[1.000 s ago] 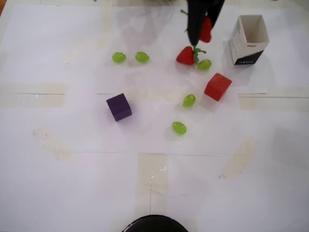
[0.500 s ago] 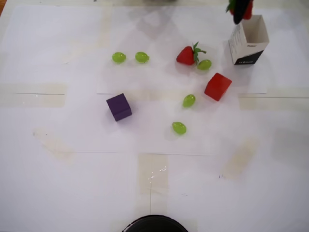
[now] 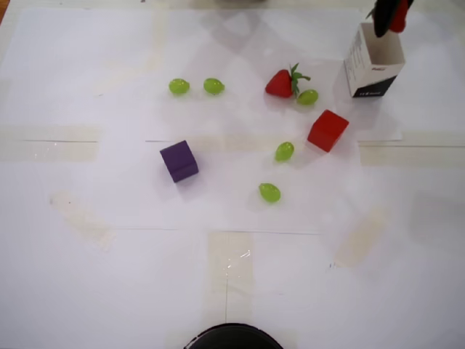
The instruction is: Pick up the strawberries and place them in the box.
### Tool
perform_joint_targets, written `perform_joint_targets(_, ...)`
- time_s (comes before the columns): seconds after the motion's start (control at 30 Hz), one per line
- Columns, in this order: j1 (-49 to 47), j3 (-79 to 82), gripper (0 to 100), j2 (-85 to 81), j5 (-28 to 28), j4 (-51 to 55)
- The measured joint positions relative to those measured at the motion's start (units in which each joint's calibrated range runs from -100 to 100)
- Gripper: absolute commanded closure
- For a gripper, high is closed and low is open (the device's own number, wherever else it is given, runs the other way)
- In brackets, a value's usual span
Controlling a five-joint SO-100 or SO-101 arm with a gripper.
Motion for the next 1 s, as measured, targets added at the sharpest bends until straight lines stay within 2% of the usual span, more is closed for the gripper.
perform_joint_targets(0.4,-1.9,7.7,82,1.1,-5.1,-5.8)
perform_joint_targets(0.67,-3.1,9.4,69,1.5,-6.6,-8.8)
perform_joint_targets(1.0,-4.1,9.4,67,1.5,-7.0,-9.5)
